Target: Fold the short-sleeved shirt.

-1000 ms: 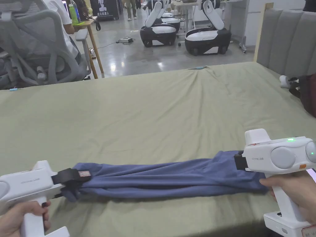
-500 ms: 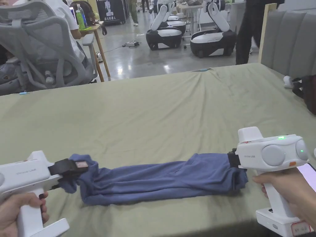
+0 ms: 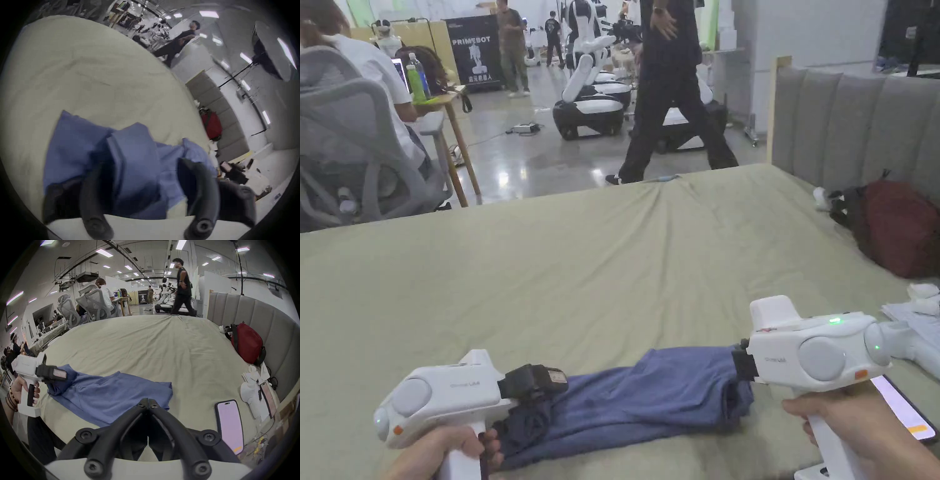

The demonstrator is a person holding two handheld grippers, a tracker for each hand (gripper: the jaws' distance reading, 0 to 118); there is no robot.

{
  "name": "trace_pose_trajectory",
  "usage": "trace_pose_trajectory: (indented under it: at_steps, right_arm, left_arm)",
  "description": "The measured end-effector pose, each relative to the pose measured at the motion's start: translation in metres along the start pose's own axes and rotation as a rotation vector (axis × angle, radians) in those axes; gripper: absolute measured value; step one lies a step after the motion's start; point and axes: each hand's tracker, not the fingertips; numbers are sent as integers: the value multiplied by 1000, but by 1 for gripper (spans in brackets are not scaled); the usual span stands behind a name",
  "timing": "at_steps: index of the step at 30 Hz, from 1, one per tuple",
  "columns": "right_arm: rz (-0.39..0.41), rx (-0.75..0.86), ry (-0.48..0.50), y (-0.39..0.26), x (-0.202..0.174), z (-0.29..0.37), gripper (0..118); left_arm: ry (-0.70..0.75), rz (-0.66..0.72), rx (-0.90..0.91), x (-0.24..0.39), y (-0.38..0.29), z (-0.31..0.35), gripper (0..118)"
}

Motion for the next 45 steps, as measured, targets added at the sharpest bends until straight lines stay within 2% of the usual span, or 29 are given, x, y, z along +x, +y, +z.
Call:
trace_pose_trajectory:
  at_steps: [2,3,5,8,9,10,11,12,13,15,18,25,31,35,38,41,45]
  right_arm:
    - [4,-5,-5,0,1,-1,0]
    - [5,-6,-3,0,1,-1,0]
    - [2,-4,3,-1,0,-1,0]
    - [1,-4,15,-1,-3,-2,0]
    - [0,-4,18,-2,-4,-3,0]
    - [-1,-3,22,-2,-6,-5,0]
    - [-1,-3,26,-2,-7,-6,0]
    - [-2,-4,31,-2,-9,-6,0]
    - [-2,-6,36,-3,-10,-7,0]
    - [5,-10,44,-2,-15,-8,0]
    - [11,-13,50,-3,-18,-11,0]
    - [9,-21,47,-4,-16,-10,0]
    - [-5,-21,27,-6,-8,-8,0]
    - [-23,-26,17,-10,-1,-7,0]
    - [-29,-28,14,-11,3,-5,0]
    - [-21,-26,11,-10,3,-5,0]
    - [-25,-6,27,-6,-2,-5,0]
  left_arm:
    - [15,-21,-5,9,4,13,107]
    - [18,-39,5,12,7,19,118]
    - [15,-101,108,22,12,41,118]
    - [-39,-74,210,20,21,78,118]
    - [-42,-55,209,19,21,88,115]
    - [-38,-45,193,13,24,95,100]
    - [-35,-47,189,8,25,101,75]
    - [-12,-54,196,8,23,103,27]
    - [46,-87,200,9,20,102,0]
    - [140,-109,195,1,15,96,0]
    - [62,-78,97,-9,7,78,0]
    - [55,-91,-57,-8,-11,4,0]
    - [-69,-106,-122,38,-22,-58,0]
    - [-3,-207,-187,59,-34,-88,0]
    - [-30,-188,-175,64,-27,-75,0]
    - [-102,-160,-73,61,-10,-34,0]
    - [-70,-150,37,42,10,22,0]
